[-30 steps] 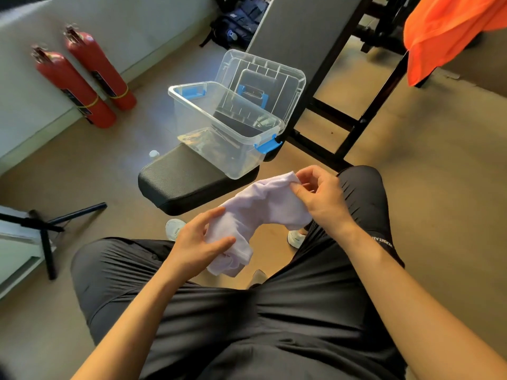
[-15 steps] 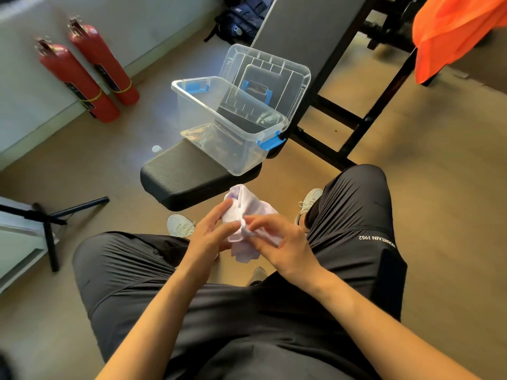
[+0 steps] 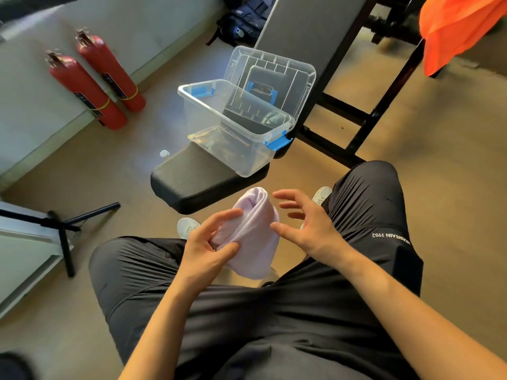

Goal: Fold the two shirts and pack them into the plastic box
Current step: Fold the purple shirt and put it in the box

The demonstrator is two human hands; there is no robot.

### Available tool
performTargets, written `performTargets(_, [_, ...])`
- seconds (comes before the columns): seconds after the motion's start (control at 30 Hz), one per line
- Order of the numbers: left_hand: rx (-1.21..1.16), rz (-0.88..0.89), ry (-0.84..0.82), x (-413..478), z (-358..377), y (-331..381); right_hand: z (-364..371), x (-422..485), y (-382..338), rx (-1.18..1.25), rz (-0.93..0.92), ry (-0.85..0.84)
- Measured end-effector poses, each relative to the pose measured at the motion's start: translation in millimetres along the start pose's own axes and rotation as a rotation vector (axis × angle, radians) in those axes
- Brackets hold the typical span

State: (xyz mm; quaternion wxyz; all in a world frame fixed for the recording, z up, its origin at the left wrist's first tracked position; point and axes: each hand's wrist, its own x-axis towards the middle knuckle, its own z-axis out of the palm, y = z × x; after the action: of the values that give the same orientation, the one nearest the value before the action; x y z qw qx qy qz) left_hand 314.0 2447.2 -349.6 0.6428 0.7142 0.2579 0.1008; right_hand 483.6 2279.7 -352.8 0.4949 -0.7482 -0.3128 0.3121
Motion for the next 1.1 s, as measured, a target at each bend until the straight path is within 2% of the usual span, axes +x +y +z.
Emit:
performTargets(0.2, [-0.036, 0.038, -0.133, 1, -21, 11, -6, 21, -10, 0.005, -0.066, -0.208])
performTargets(0.3, [-0.011, 0.049, -0.171, 2, -25, 14, -4, 20, -14, 0.103, -0.084, -0.154])
performTargets(0.4, [0.156, 0.062, -0.159, 2, -24, 14, -1, 20, -13, 0.138, -0.091, -0.083])
performTargets(0.53, [0.559, 0.132, -0.064, 4, -13, 13, 6, 16, -12, 0.094, -0.097, -0.111])
performTargets(0.6, [0.589, 0.18, -0.035, 9, -2, 13, 9, 14, -14, 0.091, -0.102, -0.108])
performTargets(0.7, [0.445, 0.168, 0.019, 16, 4, 12, 9, 13, -18, 0.128, -0.105, -0.09])
performTargets(0.87, [0.007, -0.013, 0.073, 14, 3, 16, -4, 10, -13, 0.159, -0.028, -0.145])
performTargets(1.03, [-0.176, -0.071, 0.239, 16, -2, 16, -7, 0, 1, 0.228, -0.001, 0.019])
performTargets(1.1, [-0.174, -0.053, 0.242, 16, -3, 17, -7, -1, 6, 0.162, 0.026, 0.085])
